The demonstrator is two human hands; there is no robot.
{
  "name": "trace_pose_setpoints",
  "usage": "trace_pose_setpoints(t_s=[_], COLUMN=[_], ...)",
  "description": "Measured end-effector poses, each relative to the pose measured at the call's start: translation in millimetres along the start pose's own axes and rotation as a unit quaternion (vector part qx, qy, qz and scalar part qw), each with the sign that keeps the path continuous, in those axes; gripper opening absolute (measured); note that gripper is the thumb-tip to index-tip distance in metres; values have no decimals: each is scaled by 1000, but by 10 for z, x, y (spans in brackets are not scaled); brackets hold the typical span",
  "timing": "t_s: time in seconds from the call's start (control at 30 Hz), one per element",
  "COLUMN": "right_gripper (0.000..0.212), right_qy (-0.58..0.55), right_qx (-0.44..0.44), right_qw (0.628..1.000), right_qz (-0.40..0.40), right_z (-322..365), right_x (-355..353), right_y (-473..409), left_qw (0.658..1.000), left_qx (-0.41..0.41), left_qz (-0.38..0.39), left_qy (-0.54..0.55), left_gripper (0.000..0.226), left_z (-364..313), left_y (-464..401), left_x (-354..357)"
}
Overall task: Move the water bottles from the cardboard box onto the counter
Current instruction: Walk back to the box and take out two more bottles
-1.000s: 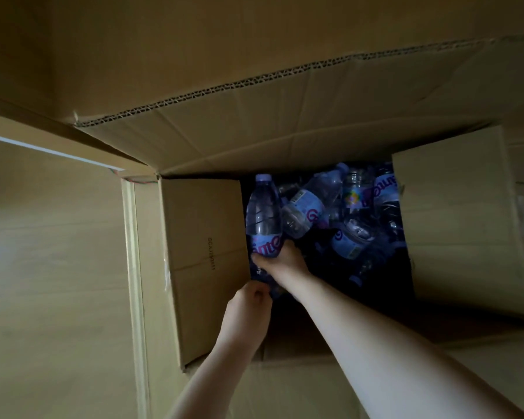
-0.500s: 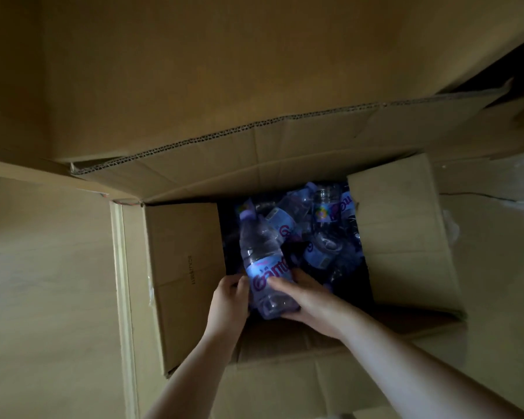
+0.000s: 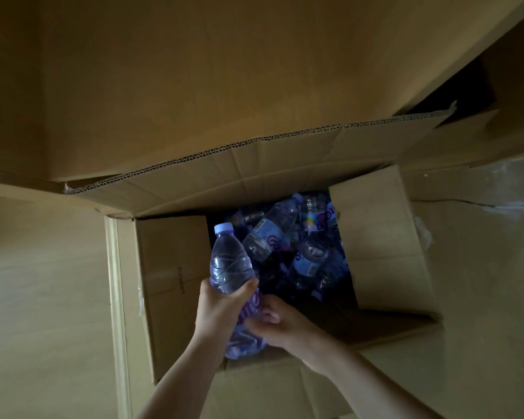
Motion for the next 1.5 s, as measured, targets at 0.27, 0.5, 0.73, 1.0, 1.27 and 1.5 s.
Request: trace_pose_setpoints(t_s=[0.27,0.5,0.73,1.0,1.27,1.5], right_gripper=[32,51,26,16,41,36], right_qy=[-281,-343,-318,-240,-115,-169], right_qx=[118,119,99,111,31,-5], right_qw=[922,901,922,946,964,949], right_qz=[-238,-238,-198,-188,-239,-266], right_z=[-363,-438,-448,-666,-228,447], right_x=[-798,-740,-829,-846,-501,-41], right_y=[-942,-1681,-1916,-1289,-73,635], left_qw=[999,998,998,999,1000,999], left_qx=[24,20,-16,-21,0,28], left_qz=[15,42,53,28,12,-28], left_qy=[24,39,32,18,-20,-31], left_gripper=[47,65,58,48,49,50], left_z=[69,235,319,351,122,-410], left_y=[-252,-494,-562,-393,171,923], left_x=[27,-58,-222,-240,-335,-833])
Point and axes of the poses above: each hand's wrist, its own y-axis away from the middle knuckle, its own x-axis out of the palm, z = x × y, the point moved 8 cm from there along -y, towards the middle knuckle, and after that the axes turned 14 degrees about y, right-handed, at the moved point
